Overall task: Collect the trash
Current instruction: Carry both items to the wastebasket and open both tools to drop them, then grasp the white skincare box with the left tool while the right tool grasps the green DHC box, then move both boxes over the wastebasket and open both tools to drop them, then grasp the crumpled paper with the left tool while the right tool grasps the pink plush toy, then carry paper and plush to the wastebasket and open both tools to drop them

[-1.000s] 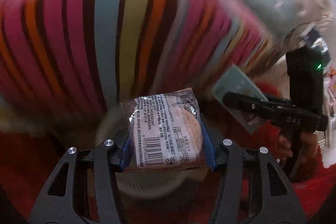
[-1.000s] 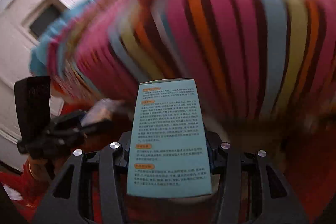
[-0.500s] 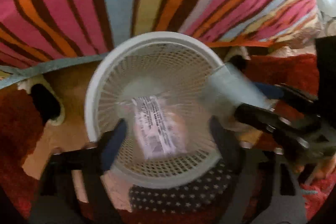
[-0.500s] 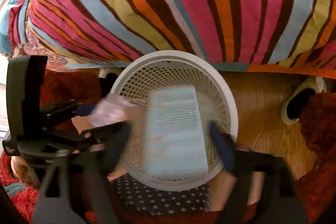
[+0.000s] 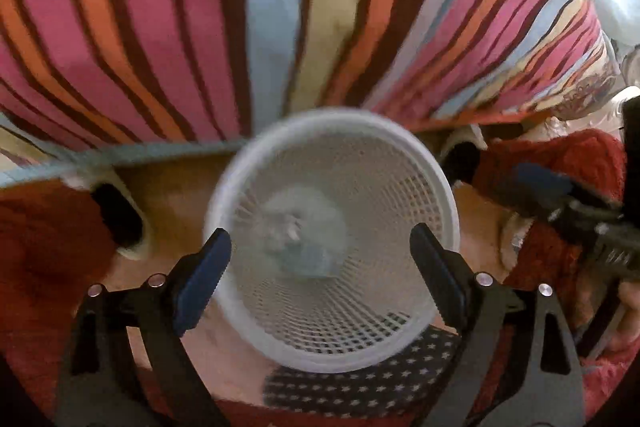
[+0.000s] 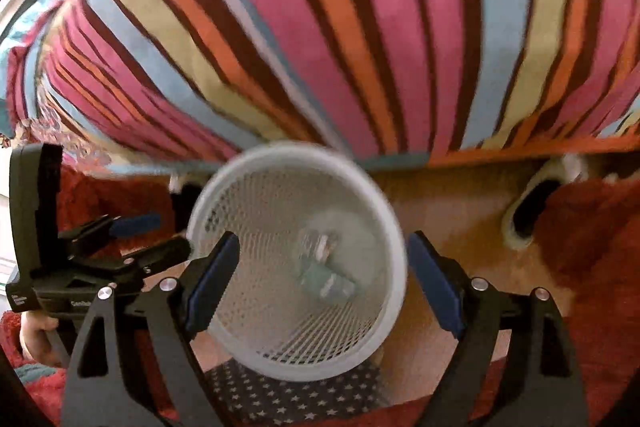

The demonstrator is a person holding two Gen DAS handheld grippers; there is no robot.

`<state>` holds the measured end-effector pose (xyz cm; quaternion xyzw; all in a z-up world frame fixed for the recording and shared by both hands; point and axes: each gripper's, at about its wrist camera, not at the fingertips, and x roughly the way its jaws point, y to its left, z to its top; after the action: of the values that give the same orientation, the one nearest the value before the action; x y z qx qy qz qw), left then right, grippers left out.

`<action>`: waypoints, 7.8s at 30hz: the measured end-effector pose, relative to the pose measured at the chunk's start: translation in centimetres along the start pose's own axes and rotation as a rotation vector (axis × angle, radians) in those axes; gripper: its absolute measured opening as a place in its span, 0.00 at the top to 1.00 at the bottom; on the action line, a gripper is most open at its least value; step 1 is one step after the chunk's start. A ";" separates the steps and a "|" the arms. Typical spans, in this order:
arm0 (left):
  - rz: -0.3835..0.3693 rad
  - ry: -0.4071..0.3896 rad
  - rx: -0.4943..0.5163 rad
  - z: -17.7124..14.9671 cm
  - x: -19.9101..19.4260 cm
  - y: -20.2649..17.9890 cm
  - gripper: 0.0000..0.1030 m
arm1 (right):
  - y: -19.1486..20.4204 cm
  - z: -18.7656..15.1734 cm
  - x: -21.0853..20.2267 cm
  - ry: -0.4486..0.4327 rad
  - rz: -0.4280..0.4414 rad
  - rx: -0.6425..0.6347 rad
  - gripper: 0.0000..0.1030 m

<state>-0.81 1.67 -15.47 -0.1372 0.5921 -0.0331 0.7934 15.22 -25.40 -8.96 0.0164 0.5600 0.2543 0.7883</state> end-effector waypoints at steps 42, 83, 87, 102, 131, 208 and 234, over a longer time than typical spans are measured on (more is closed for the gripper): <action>0.045 -0.471 -0.317 40.2 -12.9 14.0 0.14 | 3.1 22.0 -6.6 -0.486 -0.207 -0.137 0.21; 0.286 -0.178 -0.183 51.3 -8.3 10.2 0.47 | 1.8 25.1 -3.9 -0.391 -0.179 -0.119 0.33; 0.264 -0.225 -0.193 50.6 -9.3 10.8 0.49 | 1.7 25.1 -3.7 -0.379 -0.144 -0.112 0.46; -0.013 -0.502 -0.212 39.6 -20.3 12.4 0.49 | -0.8 18.9 -12.4 -0.472 0.147 -0.003 0.46; 0.006 0.198 0.094 -1.1 3.8 -2.2 0.16 | 0.7 -1.7 6.2 0.278 0.069 -0.005 0.28; -0.098 -0.457 0.019 6.6 -17.6 2.1 0.44 | 2.6 3.0 -8.9 -0.158 0.215 -0.086 0.42; -0.028 0.226 0.016 -2.6 4.6 -0.2 0.14 | 1.7 -3.3 3.8 0.253 -0.010 -0.126 0.18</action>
<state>-1.85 0.02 -20.36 -0.1346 0.6755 -0.0642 0.7221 12.56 -23.16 -12.97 -0.0683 0.6379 0.2850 0.7122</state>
